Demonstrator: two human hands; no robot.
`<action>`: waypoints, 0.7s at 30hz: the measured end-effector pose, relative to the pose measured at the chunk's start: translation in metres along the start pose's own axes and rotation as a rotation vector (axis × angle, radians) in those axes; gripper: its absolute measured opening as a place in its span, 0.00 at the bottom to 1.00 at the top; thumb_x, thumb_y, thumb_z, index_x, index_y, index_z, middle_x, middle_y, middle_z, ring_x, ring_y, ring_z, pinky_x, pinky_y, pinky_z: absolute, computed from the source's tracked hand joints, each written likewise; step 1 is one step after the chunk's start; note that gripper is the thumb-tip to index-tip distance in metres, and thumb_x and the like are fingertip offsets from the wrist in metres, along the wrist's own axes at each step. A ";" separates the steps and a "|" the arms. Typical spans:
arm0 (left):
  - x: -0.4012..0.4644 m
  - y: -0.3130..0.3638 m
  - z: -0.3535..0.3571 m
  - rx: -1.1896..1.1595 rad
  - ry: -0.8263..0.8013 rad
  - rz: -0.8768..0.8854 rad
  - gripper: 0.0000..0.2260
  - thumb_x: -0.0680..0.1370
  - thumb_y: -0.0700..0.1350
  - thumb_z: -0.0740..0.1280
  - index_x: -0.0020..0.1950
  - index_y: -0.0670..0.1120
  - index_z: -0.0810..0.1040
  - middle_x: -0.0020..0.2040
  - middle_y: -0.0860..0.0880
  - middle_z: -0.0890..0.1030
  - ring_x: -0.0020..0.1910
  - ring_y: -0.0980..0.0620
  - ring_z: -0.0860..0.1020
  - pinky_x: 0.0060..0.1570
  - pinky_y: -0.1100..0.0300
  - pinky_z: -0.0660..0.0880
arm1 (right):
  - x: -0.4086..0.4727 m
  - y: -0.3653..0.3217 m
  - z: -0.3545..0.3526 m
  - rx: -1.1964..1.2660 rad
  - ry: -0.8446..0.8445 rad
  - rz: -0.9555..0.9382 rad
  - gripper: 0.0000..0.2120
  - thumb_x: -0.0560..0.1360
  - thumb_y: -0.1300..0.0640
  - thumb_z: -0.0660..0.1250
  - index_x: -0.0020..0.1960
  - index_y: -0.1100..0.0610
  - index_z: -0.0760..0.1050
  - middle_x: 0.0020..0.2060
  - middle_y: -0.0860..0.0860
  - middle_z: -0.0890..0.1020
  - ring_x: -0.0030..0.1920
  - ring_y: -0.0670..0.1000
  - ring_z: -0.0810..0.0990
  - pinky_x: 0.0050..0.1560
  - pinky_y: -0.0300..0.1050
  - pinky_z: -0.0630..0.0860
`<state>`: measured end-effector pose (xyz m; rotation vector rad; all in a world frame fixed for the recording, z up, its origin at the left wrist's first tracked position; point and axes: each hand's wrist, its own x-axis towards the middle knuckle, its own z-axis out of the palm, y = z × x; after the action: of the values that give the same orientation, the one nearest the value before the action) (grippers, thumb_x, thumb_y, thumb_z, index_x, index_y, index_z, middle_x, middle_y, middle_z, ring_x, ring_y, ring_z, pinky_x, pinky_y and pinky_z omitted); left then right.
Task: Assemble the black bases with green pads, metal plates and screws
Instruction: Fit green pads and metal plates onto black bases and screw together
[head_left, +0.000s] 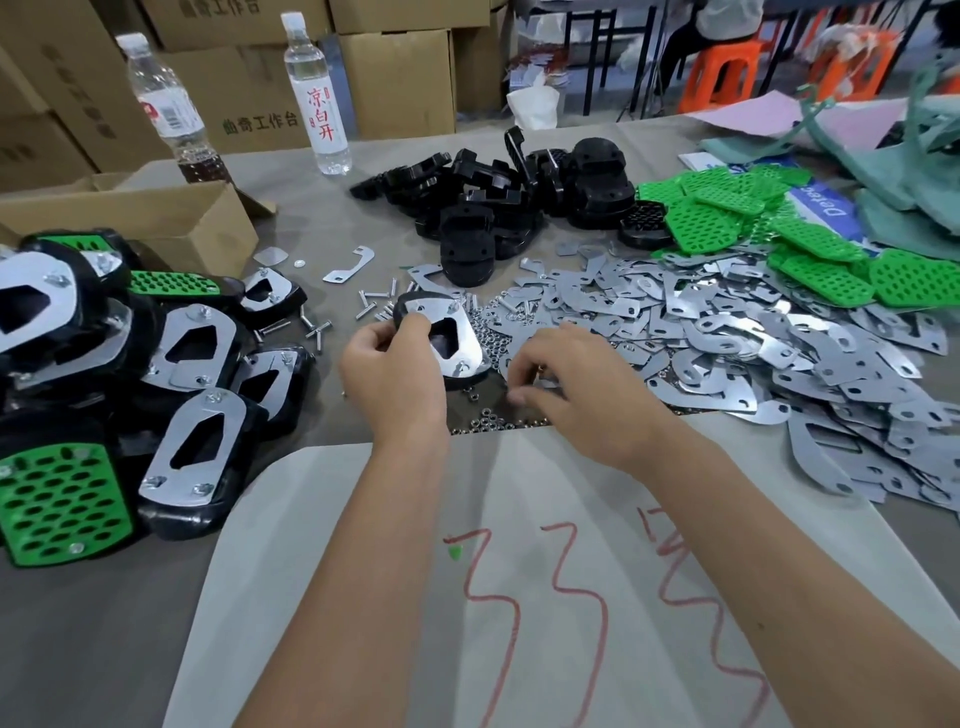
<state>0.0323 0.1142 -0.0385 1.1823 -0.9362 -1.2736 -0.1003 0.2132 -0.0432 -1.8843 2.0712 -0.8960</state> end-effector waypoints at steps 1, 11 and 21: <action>0.000 0.001 0.000 0.009 -0.040 -0.015 0.15 0.71 0.40 0.69 0.27 0.49 0.69 0.26 0.55 0.68 0.30 0.51 0.65 0.37 0.56 0.65 | -0.001 0.001 0.000 0.097 0.092 0.017 0.08 0.78 0.61 0.73 0.44 0.50 0.78 0.40 0.44 0.80 0.45 0.48 0.76 0.48 0.44 0.72; -0.017 0.007 0.002 0.231 -0.640 0.010 0.07 0.77 0.36 0.72 0.41 0.44 0.86 0.39 0.45 0.85 0.39 0.48 0.81 0.43 0.57 0.76 | -0.005 0.012 -0.014 0.738 0.473 0.071 0.13 0.72 0.68 0.78 0.51 0.54 0.86 0.40 0.51 0.87 0.42 0.48 0.84 0.49 0.42 0.82; -0.018 0.007 -0.001 0.181 -0.744 -0.047 0.04 0.77 0.36 0.73 0.45 0.42 0.87 0.38 0.45 0.85 0.35 0.50 0.81 0.34 0.64 0.77 | -0.001 0.015 -0.013 0.640 0.407 0.019 0.10 0.70 0.66 0.80 0.48 0.54 0.88 0.39 0.55 0.81 0.39 0.63 0.80 0.44 0.63 0.80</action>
<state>0.0326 0.1321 -0.0300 0.8602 -1.5923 -1.7376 -0.1192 0.2185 -0.0415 -1.4145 1.6671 -1.7928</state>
